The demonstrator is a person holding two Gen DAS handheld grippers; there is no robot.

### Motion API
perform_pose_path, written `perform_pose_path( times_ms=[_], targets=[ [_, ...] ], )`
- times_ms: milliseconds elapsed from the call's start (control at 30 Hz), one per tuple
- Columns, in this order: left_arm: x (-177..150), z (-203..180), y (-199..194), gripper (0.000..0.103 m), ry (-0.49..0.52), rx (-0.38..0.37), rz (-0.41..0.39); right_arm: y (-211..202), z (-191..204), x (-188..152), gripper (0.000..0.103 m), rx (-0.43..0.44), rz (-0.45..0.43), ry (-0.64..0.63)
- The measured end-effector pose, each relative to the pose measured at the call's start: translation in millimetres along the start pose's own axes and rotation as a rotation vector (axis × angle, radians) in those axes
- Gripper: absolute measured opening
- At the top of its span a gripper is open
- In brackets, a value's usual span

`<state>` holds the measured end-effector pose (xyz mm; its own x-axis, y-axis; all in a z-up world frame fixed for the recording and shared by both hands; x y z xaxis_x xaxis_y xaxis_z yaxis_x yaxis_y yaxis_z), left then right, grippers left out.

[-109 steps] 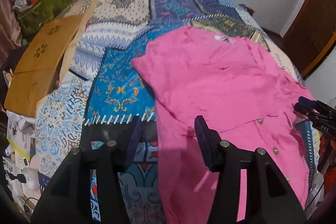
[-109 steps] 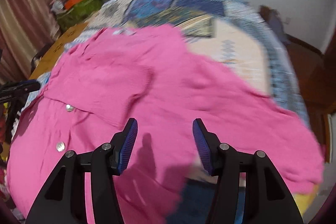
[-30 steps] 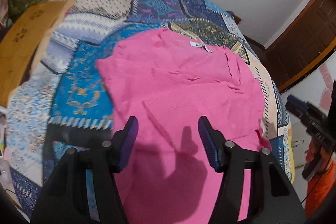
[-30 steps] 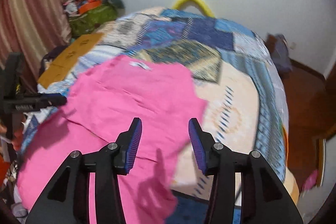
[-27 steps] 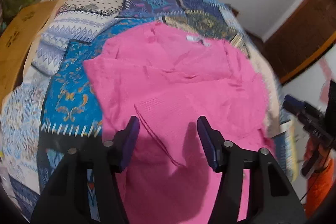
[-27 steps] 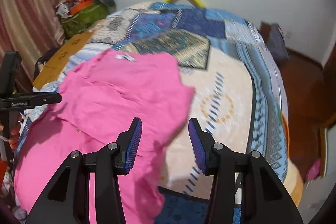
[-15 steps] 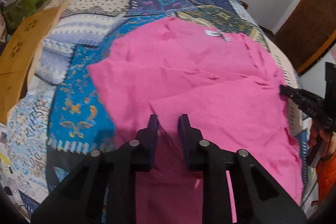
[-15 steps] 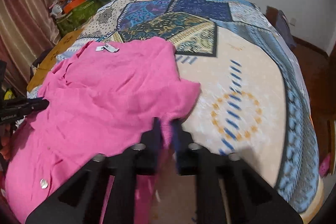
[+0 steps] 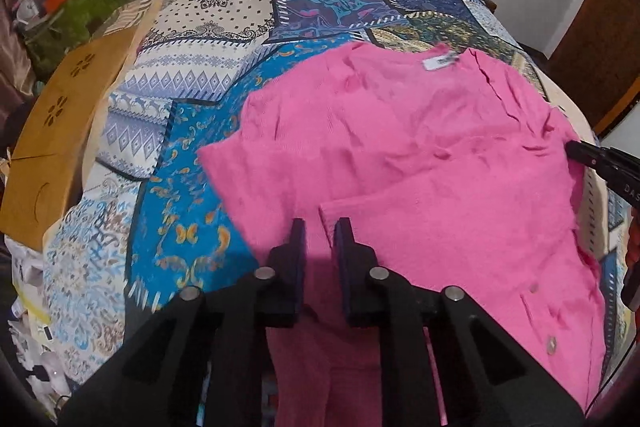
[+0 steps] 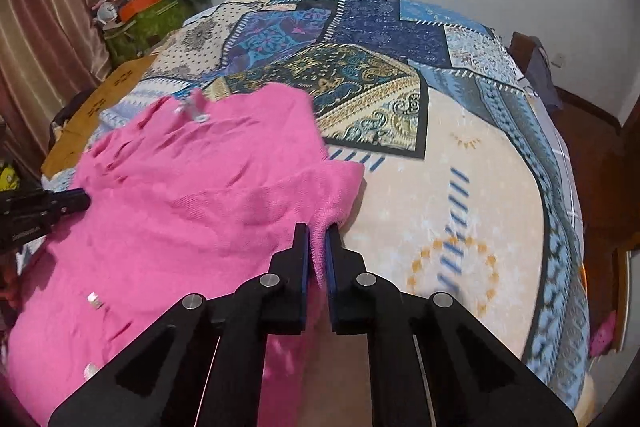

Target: Fold small clothes

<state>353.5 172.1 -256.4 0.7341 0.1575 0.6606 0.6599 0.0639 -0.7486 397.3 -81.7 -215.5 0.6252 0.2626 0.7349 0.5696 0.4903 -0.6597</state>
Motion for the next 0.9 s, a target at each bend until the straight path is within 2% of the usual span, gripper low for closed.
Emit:
perform_pose_path(
  times_ms=[67,133,200,267,400,567,767,833,867,900],
  targets=[
    [-3,-1,-13,0.016,0.001,-0.004,0.001,-21,3,-4,0.019,0.019,0.001,-0.004],
    [-9,0,-32,0.019,0.002,-0.013,-0.002,-38,8,-6,0.036,0.033,-0.009,-0.007],
    [-15,2,-51,0.034,0.000,-0.009,-0.010,-60,13,-11,0.040,0.047,-0.020,-0.017],
    [-24,5,-71,0.044,-0.003,-0.011,-0.023,-82,19,-17,0.040,0.063,-0.024,-0.031],
    [-46,11,-106,0.057,-0.023,-0.028,-0.036,-119,29,-39,0.053,0.076,-0.032,-0.059],
    [-81,17,-130,0.057,-0.073,-0.072,0.004,-138,32,-77,0.053,0.077,0.008,-0.044],
    [-120,10,-147,0.057,-0.094,-0.146,0.050,-135,30,-130,0.053,0.082,0.100,0.020],
    [-127,3,-152,0.057,-0.089,-0.152,0.034,-129,25,-141,0.053,0.074,0.126,0.040],
    [-130,0,-154,0.054,-0.077,-0.149,0.019,-128,23,-143,0.053,0.078,0.129,0.055],
    [-131,-3,-156,0.046,-0.066,-0.149,0.005,-127,21,-144,0.053,0.088,0.127,0.079]
  ],
)
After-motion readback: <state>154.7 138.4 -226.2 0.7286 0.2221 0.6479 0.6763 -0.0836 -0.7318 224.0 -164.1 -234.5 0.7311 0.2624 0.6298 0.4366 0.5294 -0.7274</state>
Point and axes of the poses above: each gripper's, at about its wrist camera, not at the fingertips, and y roughly the way its jaws point, z to its left, x to its top, the point moved 2 cm from there along y, roughly the way its jaws point, and after that the axes turned 14 degrees about -z, right-handed, at the moved point
